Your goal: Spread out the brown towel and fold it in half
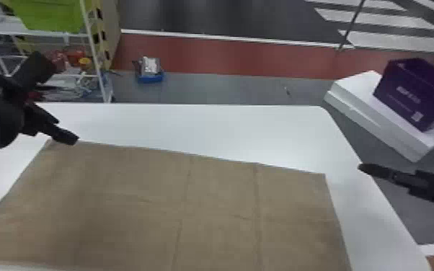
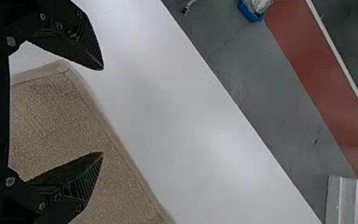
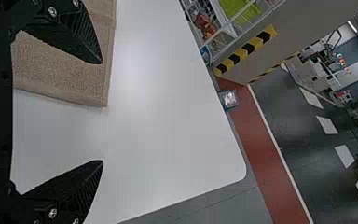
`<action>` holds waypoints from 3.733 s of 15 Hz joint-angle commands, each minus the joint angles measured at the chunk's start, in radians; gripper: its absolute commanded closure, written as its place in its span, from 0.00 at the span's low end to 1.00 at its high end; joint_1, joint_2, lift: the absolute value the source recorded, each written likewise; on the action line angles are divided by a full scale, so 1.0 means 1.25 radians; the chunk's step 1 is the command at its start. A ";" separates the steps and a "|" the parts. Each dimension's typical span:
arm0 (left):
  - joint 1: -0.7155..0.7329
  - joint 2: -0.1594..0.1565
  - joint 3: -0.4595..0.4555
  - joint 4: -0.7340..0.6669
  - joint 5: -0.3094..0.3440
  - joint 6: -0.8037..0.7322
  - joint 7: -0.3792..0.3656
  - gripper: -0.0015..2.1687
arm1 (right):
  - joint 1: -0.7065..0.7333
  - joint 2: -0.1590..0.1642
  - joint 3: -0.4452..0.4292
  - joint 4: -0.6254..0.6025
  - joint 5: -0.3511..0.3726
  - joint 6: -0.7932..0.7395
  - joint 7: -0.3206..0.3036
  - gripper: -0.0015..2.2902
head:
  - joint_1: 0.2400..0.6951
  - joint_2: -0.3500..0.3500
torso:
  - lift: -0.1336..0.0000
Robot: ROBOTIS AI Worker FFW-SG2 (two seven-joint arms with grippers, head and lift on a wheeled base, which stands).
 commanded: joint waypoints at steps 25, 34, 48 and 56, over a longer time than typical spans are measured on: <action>-0.053 0.019 -0.050 0.175 -0.084 -0.095 0.062 0.19 | 0.012 -0.010 -0.024 0.002 -0.016 -0.011 0.000 0.05 | 1.00 0.32 | 0.00; -0.050 0.027 -0.053 0.178 -0.087 -0.110 0.058 0.28 | -0.011 -0.011 -0.003 0.028 -0.010 -0.018 -0.012 0.05 | 1.00 0.32 | 0.00; -0.047 0.038 -0.040 0.175 -0.071 -0.110 0.056 0.33 | -0.031 -0.005 0.061 0.049 -0.002 -0.035 -0.027 0.05 | 1.00 0.37 | 0.00; -0.023 0.044 -0.033 0.173 -0.069 -0.129 0.053 0.33 | -0.049 0.021 0.188 0.066 0.072 -0.052 -0.058 0.06 | 1.00 0.44 | 0.00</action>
